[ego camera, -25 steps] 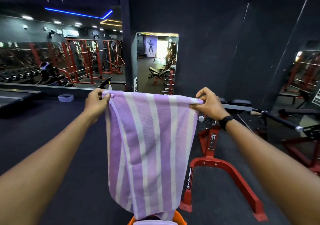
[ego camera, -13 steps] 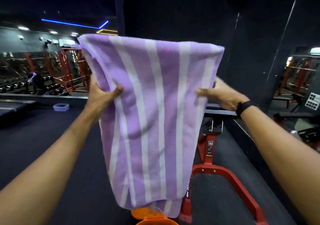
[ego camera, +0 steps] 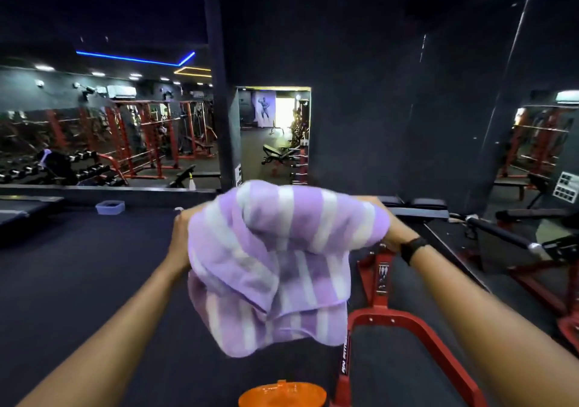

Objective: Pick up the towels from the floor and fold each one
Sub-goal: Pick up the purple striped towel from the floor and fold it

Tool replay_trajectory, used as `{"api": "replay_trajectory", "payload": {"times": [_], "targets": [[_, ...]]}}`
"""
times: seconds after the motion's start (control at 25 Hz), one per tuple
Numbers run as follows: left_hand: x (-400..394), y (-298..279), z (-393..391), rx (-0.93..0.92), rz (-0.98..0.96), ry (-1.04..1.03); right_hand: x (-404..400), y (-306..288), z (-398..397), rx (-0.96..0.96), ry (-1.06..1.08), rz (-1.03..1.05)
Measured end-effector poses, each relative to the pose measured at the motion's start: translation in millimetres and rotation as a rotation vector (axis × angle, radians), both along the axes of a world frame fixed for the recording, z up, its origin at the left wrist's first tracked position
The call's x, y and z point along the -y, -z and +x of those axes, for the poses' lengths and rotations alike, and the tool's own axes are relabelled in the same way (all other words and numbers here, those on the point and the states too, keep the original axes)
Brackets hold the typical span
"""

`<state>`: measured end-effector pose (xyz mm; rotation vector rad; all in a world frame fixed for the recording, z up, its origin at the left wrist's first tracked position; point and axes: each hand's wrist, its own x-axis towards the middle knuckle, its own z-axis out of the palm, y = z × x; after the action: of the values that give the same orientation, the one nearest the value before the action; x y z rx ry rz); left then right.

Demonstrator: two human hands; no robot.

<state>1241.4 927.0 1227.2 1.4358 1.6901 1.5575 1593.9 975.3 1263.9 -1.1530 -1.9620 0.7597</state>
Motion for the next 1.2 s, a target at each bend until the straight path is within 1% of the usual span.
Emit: {"api": "replay_trajectory", "payload": {"times": [0.04,0.08,0.16,0.2,0.24,0.32,0.36,0.48,0.52,0.56,0.6,0.68,0.76,0.84,0.92,1.08,1.12,1.2], "targets": [[0.8,6.3,2.5,-0.124,0.109,0.050,-4.0,6.0,-1.5,0.039,-0.043,0.037],[6.0,6.2,2.3,-0.217,0.234,0.023,-7.7,8.3,-2.2,-0.038,-0.033,0.086],[18.6,-3.8,-3.0,-0.207,0.452,-0.047,-10.0,-0.6,0.5,-0.292,0.046,0.145],[15.9,-17.7,0.4,-0.199,0.494,-0.074,-10.7,-8.5,3.2,-0.364,0.072,0.163],[13.3,-22.4,-4.5,-0.220,0.490,-0.076,-12.4,-12.2,2.8,-0.322,0.054,0.157],[8.5,-21.9,-11.9,-0.239,0.392,0.052,-8.6,-0.8,0.5,-0.093,-0.026,0.159],[9.8,-15.3,-14.7,-0.234,0.350,0.093,-10.1,10.8,1.3,-0.066,-0.026,0.171],[17.0,-9.9,-23.7,-0.110,0.299,0.162,-17.1,27.1,9.1,-0.148,0.085,0.221],[19.7,-12.6,-25.8,-0.111,0.282,0.153,-16.0,24.5,9.2,-0.185,0.120,0.206],[19.1,-11.9,-29.8,-0.135,0.277,0.135,-14.5,21.4,8.2,-0.219,0.137,0.180],[18.4,-8.6,-36.4,-0.197,0.270,0.114,-15.2,20.2,7.9,-0.238,0.147,0.150],[18.1,-1.9,-49.6,-0.292,0.220,0.066,-13.7,17.8,7.1,-0.217,0.160,0.120],[20.6,-0.1,-54.6,-0.315,0.131,0.115,-12.8,19.5,8.4,-0.209,0.158,0.092],[23.1,-5.0,-54.3,-0.311,0.033,0.212,-13.2,19.9,10.4,-0.275,0.120,0.023],[26.9,-10.1,-53.7,-0.245,-0.020,0.296,-14.9,20.3,10.8,-0.347,0.090,-0.031],[36.8,-10.2,-48.7,0.049,-0.131,0.357,-18.7,19.1,11.7,-0.408,0.123,-0.014],[38.3,-6.8,-47.5,0.131,-0.147,0.393,-18.3,17.9,11.6,-0.439,0.110,-0.031],[44.2,-3.2,-47.9,0.420,-0.174,0.458,-10.2,11.8,8.1,-0.537,0.104,-0.104]]}}
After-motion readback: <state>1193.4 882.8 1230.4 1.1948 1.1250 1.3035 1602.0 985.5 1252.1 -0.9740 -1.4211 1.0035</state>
